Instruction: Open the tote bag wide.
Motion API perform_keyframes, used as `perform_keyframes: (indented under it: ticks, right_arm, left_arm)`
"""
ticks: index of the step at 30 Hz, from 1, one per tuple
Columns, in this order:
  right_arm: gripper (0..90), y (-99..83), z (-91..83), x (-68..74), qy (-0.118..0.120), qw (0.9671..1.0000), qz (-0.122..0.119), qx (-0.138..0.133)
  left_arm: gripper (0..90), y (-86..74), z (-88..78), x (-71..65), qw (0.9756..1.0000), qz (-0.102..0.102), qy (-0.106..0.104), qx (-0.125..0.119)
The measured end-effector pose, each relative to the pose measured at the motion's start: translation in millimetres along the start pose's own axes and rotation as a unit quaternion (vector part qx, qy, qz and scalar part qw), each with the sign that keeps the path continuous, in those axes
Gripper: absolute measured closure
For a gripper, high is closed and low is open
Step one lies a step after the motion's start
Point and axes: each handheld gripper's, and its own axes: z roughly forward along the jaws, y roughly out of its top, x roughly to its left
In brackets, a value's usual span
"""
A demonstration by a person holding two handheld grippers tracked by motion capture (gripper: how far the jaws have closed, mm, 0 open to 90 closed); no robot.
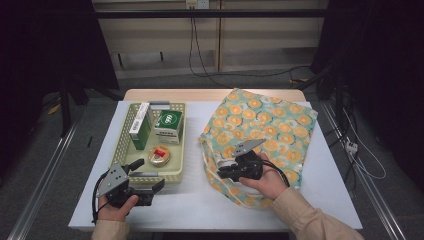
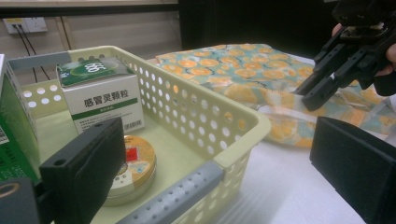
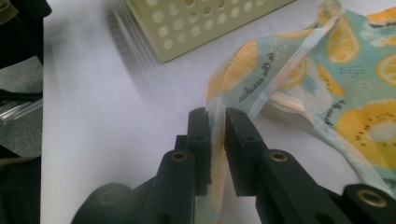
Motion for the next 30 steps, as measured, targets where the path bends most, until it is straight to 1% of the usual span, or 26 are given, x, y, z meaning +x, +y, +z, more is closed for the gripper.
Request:
perform_keyframes:
  ticks: [1, 3, 4, 7, 8, 10, 12, 13, 16, 17, 18, 19, 21, 24, 25, 30]
  right_arm:
    - [81.7, -1.2, -1.5, -0.3, -0.001, 1.0, -0.001, 0.0]
    - [77.0, -4.1, -3.9, -0.7, 0.0, 1.0, 0.007, -0.007]
    - [76.5, -5.8, -4.8, -0.1, 0.001, 0.9999, 0.01, -0.009]
    - [70.7, -12.8, -6.5, 4.5, 0.004, 0.9999, 0.008, -0.008]
    - [70.4, -15.5, -7.1, 6.6, 0.007, 0.9999, 0.007, -0.006]
    - [73.3, -21.0, -9.4, 11.1, 0.002, 1.0, 0.002, -0.004]
    - [74.5, -26.2, -12.1, 13.9, 0.012, 0.9999, 0.003, 0.0]
    - [75.3, -28.4, -13.4, 15.2, 0.011, 0.9999, 0.003, 0.002]
    - [83.1, -31.8, -16.6, 16.9, 0.008, 0.9999, -0.003, 0.008]
    - [88.4, -32.3, -17.4, 16.8, 0.011, 0.9999, -0.003, 0.007]
    - [90.0, -32.5, -18.3, 16.5, 0.013, 0.9999, -0.001, 0.005]
    - [90.0, -32.2, -19.2, 16.0, 0.015, 0.9999, 0.001, 0.004]
    - [90.0, -31.2, -20.8, 14.8, 0.011, 0.9999, 0.0, -0.001]
    - [90.0, -27.4, -24.3, 12.4, 0.011, 0.9999, 0.006, -0.009]
    - [90.0, -25.3, -26.4, 11.5, 0.009, 0.9998, 0.007, -0.014]
    - [90.0, -11.1, -42.0, 3.4, -0.005, 0.9995, 0.005, -0.031]
  left_arm:
    - [3.4, 0.2, -0.1, -0.3, 1.0, 0.0, 0.0, 0.0]
    - [3.4, 0.7, -0.2, -0.5, 1.0, 0.002, 0.001, -0.001]
    - [3.4, 0.7, -0.1, -1.0, 1.0, 0.001, 0.001, -0.001]
    - [3.4, 0.6, 0.4, -1.3, 1.0, 0.003, 0.0, 0.0]
    - [3.4, 0.5, 0.6, -1.3, 1.0, 0.003, 0.0, 0.001]
    - [3.4, 0.4, 0.8, -1.4, 1.0, 0.003, 0.001, 0.001]
    - [3.4, 0.5, 0.7, -1.5, 1.0, 0.004, 0.0, 0.002]
    - [3.4, 0.5, 0.8, -1.7, 1.0, 0.004, 0.0, 0.002]
    - [3.4, 0.3, 1.8, -2.3, 1.0, 0.004, 0.0, 0.003]
    - [3.4, 0.6, 1.8, -2.3, 1.0, 0.004, -0.001, 0.003]
    - [3.4, 0.9, 1.7, -2.5, 1.0, 0.005, -0.001, 0.002]
    - [3.4, 1.2, 1.6, -2.6, 1.0, 0.006, -0.001, 0.002]
    - [3.4, 1.1, 1.9, -3.0, 1.0, 0.001, 0.0, -0.001]
    - [3.4, 0.9, 1.3, -2.5, 1.0, 0.004, 0.0, 0.002]
    - [3.4, 1.1, 1.0, -2.2, 1.0, 0.006, 0.0, 0.002]
    - [3.4, 1.1, 0.1, -1.8, 1.0, 0.001, 0.001, -0.001]
